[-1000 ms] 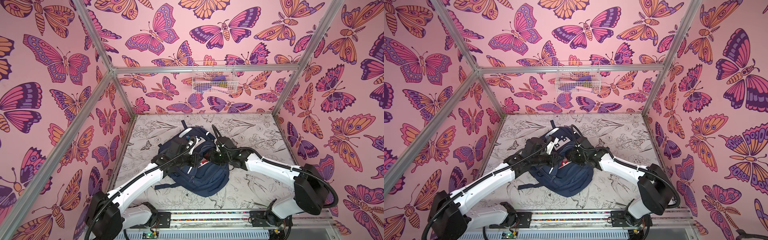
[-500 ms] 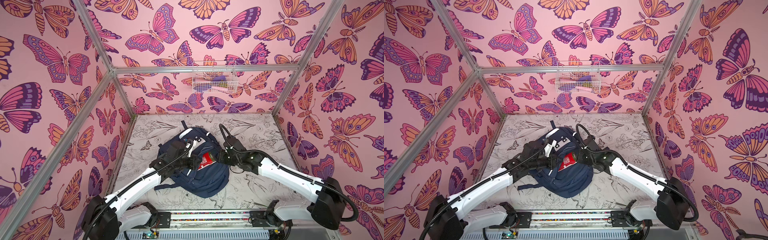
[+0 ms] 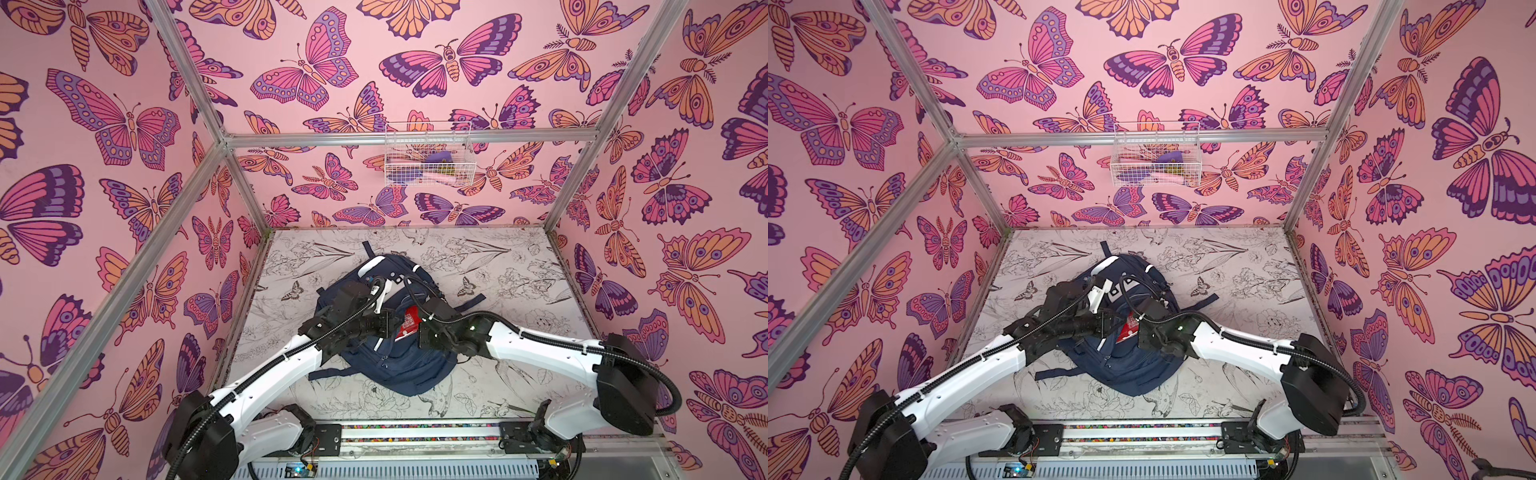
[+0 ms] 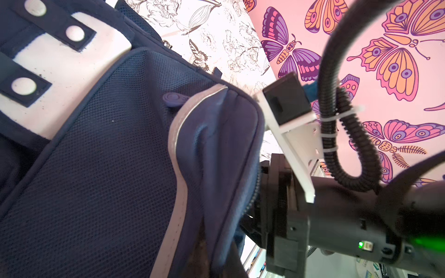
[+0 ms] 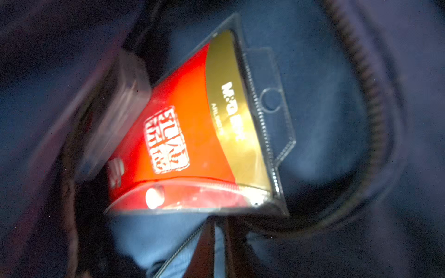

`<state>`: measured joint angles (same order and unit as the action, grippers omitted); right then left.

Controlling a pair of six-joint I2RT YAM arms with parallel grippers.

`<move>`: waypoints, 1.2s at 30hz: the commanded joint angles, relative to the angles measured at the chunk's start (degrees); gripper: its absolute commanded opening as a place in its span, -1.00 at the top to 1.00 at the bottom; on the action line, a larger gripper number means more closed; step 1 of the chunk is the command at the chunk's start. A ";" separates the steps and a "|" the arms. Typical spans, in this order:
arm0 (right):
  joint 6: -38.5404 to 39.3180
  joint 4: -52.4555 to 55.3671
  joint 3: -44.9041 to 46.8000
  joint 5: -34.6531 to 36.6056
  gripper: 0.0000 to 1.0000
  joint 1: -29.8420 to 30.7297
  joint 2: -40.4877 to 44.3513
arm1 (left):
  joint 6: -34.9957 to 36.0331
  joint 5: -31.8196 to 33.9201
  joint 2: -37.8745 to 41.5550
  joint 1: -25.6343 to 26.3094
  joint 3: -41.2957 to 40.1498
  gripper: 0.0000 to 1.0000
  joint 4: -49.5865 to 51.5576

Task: Pack books, pencil case, and school supplies into a backpack
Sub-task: Place the ruler set bag in the student bag, then close the student bag at the center of the table, then zip the student bag at the center of the table.

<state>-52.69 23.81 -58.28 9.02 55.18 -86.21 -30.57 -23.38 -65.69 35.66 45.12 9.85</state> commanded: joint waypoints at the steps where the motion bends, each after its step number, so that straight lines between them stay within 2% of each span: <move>1: 1.08 0.88 -4.70 6.37 0.73 -0.80 -1.44 | -0.55 -4.73 1.53 0.11 -0.07 1.00 -4.32; 7: 3.49 -1.64 -6.97 7.27 0.69 -3.05 -2.89 | -0.34 -4.61 1.73 -0.15 -1.33 1.00 -3.19; 11: 4.60 -0.49 -7.22 5.14 0.67 -3.07 -2.38 | -1.22 -5.18 1.71 -0.67 -1.61 0.96 -2.30; 13: 4.31 0.60 -5.80 5.06 0.66 -2.56 -0.47 | -3.38 -3.80 2.20 -1.15 -1.70 0.27 -1.42; 14: 4.26 1.24 -4.49 5.57 0.63 -2.05 1.14 | -4.81 -2.62 2.72 -1.57 -1.67 0.01 -0.54; 15: 4.30 2.16 -3.20 6.51 0.60 -1.21 2.99 | -6.63 -1.36 3.75 -2.26 -1.79 -0.15 0.61; 19: 3.70 9.08 -0.18 12.10 0.46 2.63 9.70 | -14.78 3.46 10.02 -5.45 -4.61 -0.48 4.95; 21: 2.21 13.19 0.68 15.19 0.32 4.74 12.48 | -19.15 4.08 13.70 -7.56 -7.55 -0.89 7.30; 25: -1.45 18.37 1.37 20.46 0.11 9.92 14.35 | -25.48 0.03 18.37 -10.07 -13.64 -0.78 6.55; 27: -3.71 20.60 0.75 22.65 0.07 12.41 13.36 | -28.76 -1.68 19.00 -10.12 -16.41 -0.63 3.84; 32: -5.06 19.68 -2.12 23.87 0.05 17.44 7.95 | -35.90 -6.79 15.72 -10.08 -21.35 -0.35 -8.20; 36: -5.05 22.03 -7.83 25.98 0.00 21.49 2.22 | -37.72 -7.49 13.46 -10.08 -22.29 -0.14 -8.70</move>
<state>-56.12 42.83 -61.45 31.14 74.43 -81.52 -64.16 -28.29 -51.62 25.82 24.14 4.99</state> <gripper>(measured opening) 0.495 0.587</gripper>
